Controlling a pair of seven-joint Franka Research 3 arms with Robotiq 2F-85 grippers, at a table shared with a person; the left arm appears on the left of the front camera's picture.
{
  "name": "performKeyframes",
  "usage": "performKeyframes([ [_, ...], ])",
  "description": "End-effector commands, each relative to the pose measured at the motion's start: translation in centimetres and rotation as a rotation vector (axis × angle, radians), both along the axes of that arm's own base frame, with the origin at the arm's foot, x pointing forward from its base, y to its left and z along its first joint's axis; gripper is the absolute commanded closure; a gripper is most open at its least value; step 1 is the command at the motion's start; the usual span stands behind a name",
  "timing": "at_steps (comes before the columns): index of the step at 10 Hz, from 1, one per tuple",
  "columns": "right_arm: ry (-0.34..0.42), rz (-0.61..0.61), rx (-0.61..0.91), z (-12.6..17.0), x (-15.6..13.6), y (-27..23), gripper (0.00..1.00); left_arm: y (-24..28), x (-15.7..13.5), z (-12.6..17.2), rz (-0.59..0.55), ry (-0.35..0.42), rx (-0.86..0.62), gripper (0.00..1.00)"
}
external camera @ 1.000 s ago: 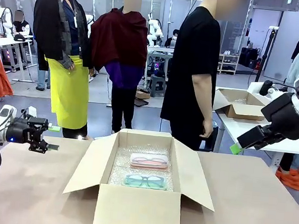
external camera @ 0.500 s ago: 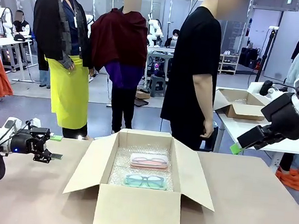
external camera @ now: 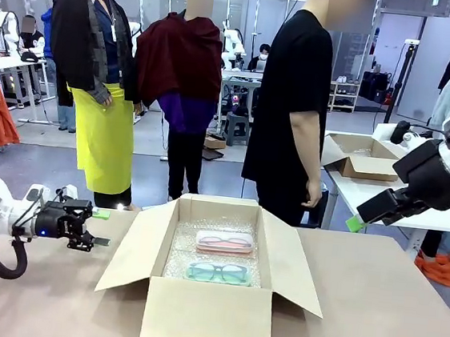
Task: Pack the glasses set securely to prepare it for shipping.
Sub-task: Position the Package Box on the left side of the table.
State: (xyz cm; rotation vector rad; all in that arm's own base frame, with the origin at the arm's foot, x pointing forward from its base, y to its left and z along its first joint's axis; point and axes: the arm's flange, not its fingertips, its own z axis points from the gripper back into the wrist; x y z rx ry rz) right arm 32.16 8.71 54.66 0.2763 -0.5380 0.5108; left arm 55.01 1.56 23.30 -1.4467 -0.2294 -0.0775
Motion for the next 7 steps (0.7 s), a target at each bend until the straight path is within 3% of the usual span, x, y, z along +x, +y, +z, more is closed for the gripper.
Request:
performKeyframes([
  [1,-0.002,-0.022,0.008,0.2,0.1,0.6,0.00,-0.9,0.7,-1.1,0.031,-0.013,0.032,0.00],
  [4,-0.002,-0.022,0.008,0.2,0.1,0.6,0.00,-2.7,0.5,-2.0,0.017,0.026,-0.017,0.00],
  [7,-0.002,-0.022,0.008,0.2,0.1,0.6,0.00,-4.7,-0.6,-1.8,0.006,0.015,-0.036,0.00],
])
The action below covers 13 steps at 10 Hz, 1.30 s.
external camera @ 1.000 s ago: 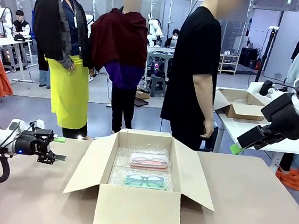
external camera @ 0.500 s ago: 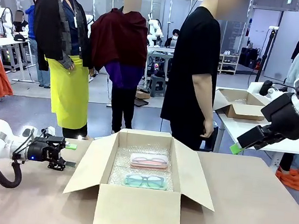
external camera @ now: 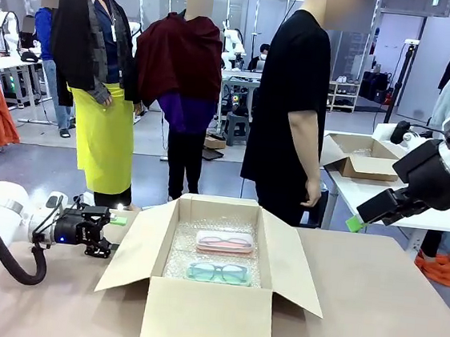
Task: Pack the glasses set securely to prepare it for shipping.
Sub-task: Position the Package Box on the left side of the table.
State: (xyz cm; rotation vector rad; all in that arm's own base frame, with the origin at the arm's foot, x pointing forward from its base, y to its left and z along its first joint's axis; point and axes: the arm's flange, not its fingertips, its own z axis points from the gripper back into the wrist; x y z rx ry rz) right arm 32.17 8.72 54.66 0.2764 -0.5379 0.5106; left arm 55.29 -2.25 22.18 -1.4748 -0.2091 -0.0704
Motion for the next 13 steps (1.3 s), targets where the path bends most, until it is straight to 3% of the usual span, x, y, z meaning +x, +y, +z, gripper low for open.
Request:
performKeyframes([
  [1,-0.002,-0.022,0.008,0.2,0.1,0.6,0.00,-1.4,-1.1,-0.2,0.021,-0.001,-0.002,0.12],
  [4,-0.002,-0.022,0.008,0.2,0.1,0.6,0.00,-2.0,-1.8,1.3,0.028,-0.024,0.006,0.97],
  [9,-0.002,-0.022,0.008,0.2,0.1,0.6,0.00,-0.4,-2.7,4.0,0.030,-0.054,-0.059,1.00],
  [13,-0.002,-0.022,0.008,0.2,0.1,0.6,0.00,0.0,-2.4,4.0,0.012,-0.039,-0.061,1.00],
])
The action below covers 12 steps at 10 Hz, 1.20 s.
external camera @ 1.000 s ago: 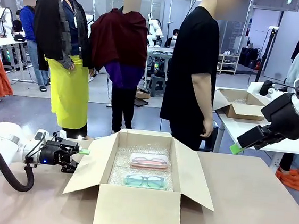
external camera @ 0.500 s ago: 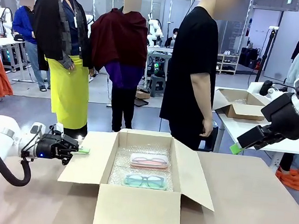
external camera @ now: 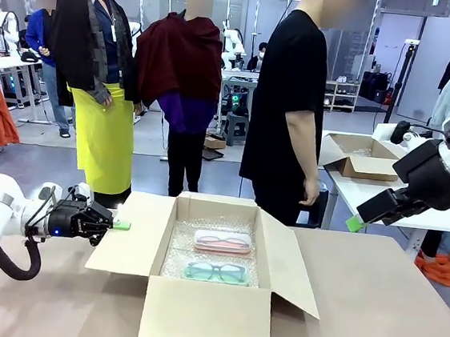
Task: Pack the glasses set securely to prepare it for shipping.
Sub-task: Position the Package Box on the left side of the table.
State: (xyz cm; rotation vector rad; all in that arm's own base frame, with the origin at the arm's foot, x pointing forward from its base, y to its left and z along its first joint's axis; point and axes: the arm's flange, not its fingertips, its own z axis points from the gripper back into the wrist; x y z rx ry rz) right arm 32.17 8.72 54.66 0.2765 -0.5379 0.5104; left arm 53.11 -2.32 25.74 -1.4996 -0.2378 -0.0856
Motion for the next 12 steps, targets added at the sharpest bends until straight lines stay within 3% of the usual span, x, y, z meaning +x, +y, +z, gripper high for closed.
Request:
performKeyframes([
  [1,-0.002,-0.022,0.008,0.2,0.1,0.6,0.00,0.3,-0.1,0.4,-0.006,-0.010,-0.015,1.00],
  [4,-0.002,-0.022,0.008,0.2,0.1,0.6,0.00,4.7,-0.6,1.6,-0.007,-0.060,0.108,1.00],
  [8,-0.002,-0.022,0.008,0.2,0.1,0.6,0.00,12.1,-1.9,2.5,-0.027,-0.028,0.108,1.00],
  [9,-0.002,-0.022,0.008,0.2,0.1,0.6,0.00,14.1,-2.2,2.8,-0.081,-0.001,0.058,1.00],
  [12,-0.002,-0.022,0.008,0.2,0.1,0.6,0.00,20.1,-3.2,3.6,-0.062,-0.015,0.066,1.00],
])
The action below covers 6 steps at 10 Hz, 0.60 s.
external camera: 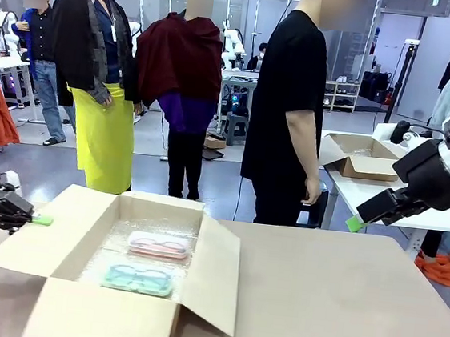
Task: Pack the glasses set securely to prepare it for shipping.
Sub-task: Position the Package Box on the left side of the table.
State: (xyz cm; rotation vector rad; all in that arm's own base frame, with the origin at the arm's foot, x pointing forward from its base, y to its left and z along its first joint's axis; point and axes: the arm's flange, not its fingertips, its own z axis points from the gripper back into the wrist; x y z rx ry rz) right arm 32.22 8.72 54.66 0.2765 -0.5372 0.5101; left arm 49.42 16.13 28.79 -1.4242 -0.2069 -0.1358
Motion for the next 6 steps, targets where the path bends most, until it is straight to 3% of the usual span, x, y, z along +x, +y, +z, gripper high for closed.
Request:
performKeyframes([
  [1,-0.003,-0.022,0.008,0.2,0.0,0.6,0.00,3.7,0.4,0.6,-0.002,0.000,-0.019,1.00],
  [6,-0.003,-0.022,0.008,0.2,0.0,0.6,0.00,12.5,-0.9,1.1,0.056,0.009,0.037,1.00],
])
